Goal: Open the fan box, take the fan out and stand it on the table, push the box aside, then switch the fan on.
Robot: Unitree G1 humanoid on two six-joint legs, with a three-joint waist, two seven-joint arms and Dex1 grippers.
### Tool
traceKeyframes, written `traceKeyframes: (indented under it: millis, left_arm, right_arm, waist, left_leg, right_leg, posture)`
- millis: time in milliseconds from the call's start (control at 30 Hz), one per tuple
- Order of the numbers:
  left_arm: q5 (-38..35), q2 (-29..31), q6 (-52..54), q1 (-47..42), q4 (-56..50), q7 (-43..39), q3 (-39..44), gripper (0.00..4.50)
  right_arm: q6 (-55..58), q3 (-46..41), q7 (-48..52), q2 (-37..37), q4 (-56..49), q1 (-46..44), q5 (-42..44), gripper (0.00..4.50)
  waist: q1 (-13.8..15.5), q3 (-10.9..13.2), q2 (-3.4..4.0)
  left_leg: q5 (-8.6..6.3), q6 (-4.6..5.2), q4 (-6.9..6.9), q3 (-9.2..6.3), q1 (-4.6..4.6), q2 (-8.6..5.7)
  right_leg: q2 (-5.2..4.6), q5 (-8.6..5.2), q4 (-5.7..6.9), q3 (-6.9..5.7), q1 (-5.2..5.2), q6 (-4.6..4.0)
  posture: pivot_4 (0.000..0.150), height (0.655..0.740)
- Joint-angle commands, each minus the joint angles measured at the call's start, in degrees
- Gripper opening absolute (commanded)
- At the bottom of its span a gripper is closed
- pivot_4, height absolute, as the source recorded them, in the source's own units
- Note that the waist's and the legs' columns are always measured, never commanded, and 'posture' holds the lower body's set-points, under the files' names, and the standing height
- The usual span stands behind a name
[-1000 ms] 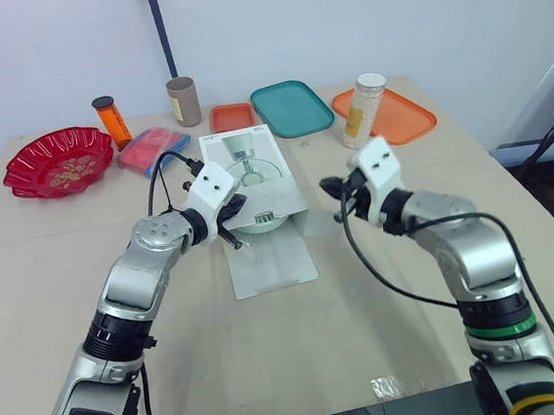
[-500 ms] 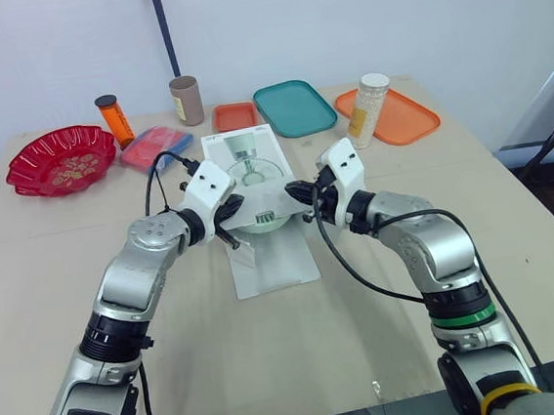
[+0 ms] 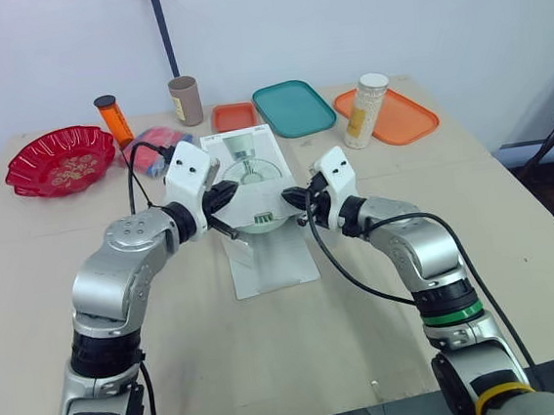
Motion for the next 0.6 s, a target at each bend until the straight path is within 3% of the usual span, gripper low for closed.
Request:
traceKeyframes:
  millis: [33, 300, 600]
  left_arm:
    - [-4.1, -3.9, 8.3, 3.3, -7.4, 3.1, -0.8, 0.0]
    - [-6.3, -7.1, 17.4, 7.0, -13.3, 7.7, -2.6, 0.0]
    - [-2.7, -4.0, 14.3, 9.3, -12.0, 12.0, -8.2, 0.0]
  right_arm:
    - [0.5, 1.1, 0.3, -0.3, 0.1, -0.1, -0.6, 0.06]
    - [0.9, 1.5, 0.8, -1.1, -0.4, 0.1, -0.8, 0.06]
    - [0.2, 2.8, 0.9, -1.0, -0.5, 0.1, -1.5, 0.06]
  waist:
    - [0.0, 0.0, 0.0]
    - [0.0, 0.0, -0.01]
    - [0.0, -0.1, 0.01]
  left_leg:
    - [0.0, 0.01, 0.0, 0.01, 0.0, 0.0]
    - [0.01, -0.01, 0.0, 0.01, 0.07, -0.01]
    - [0.02, -0.03, -0.01, 0.02, 0.08, 0.0]
  right_leg:
    - [0.0, 0.0, 0.0, 0.01, 0.0, 0.0]
    - [0.03, 0.01, 0.04, 0.06, 0.04, -0.01]
    - [0.04, 0.01, 0.03, 0.07, 0.04, -0.01]
  posture:
    - [0.15, 0.74]
    - [0.15, 0.74]
    - [0.15, 0.74]
